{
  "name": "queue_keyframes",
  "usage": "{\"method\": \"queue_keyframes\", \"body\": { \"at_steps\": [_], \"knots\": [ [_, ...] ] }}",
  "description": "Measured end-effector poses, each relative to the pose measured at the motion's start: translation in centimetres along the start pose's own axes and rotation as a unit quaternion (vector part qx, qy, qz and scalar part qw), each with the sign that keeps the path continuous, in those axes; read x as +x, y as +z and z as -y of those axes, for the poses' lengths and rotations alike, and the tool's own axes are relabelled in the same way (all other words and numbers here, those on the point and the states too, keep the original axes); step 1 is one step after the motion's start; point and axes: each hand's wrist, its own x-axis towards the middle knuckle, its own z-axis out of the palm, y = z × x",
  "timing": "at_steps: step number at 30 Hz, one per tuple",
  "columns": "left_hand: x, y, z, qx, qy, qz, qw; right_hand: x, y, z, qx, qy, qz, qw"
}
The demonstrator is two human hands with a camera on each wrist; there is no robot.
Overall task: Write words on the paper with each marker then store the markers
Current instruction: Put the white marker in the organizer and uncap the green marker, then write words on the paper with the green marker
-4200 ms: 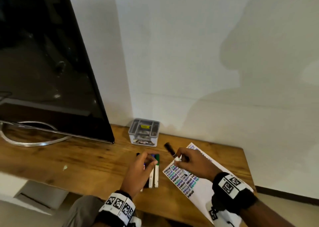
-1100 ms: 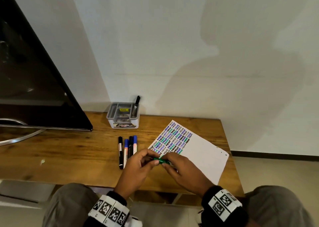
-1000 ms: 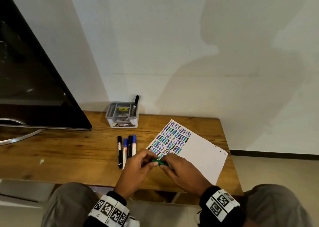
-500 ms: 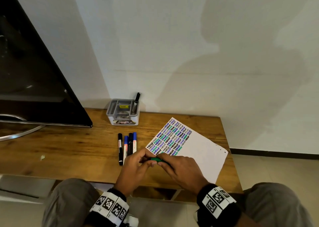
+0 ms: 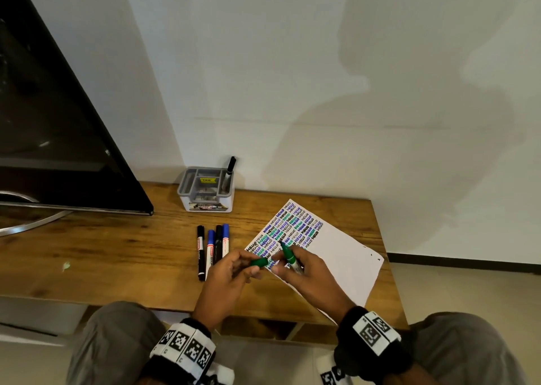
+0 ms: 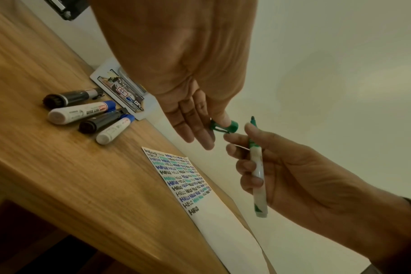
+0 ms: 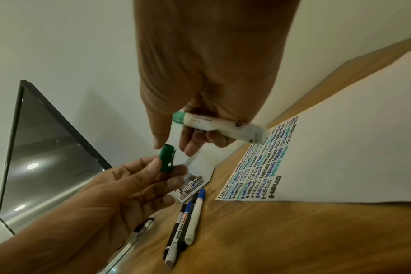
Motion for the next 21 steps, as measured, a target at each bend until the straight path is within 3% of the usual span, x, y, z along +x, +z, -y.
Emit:
{"method": "queue_keyframes", "body": {
  "at_steps": [5,8,11,15,18,21],
  "knots": [
    [0.5,0.8,-0.3,0.017,0.003,0.013,1.0,0.8,0.5,0.2,0.019,-0.001,-0.003,1.0],
    [1.2,1.0,0.4,0.131,0.028,0.021,0.991,2.1,-1.3,-0.3,0.005,0.014,-0.004,1.0],
    [1.8,0.7,1.6,0.32,0.099,0.069,0.94,4.4,-5.3,-1.5,-0.097,0.029,-0.055,0.993],
    [2.1,1.0,2.5,0.462,0.132,0.144,0.865,7.6,-11.1,-3.0,-0.294,0.105,-0.128,0.941],
    [2.1,1.3,3.1,0.491,0.107,0.169,0.848,9.4,-14.0,-4.3,-0.356,0.174,-0.132,0.908],
    [2.1,1.3,3.9,0.497,0.096,0.185,0.843,10.5,-15.1,-5.2,-0.39,0.186,-0.147,0.89]
  ]
}}
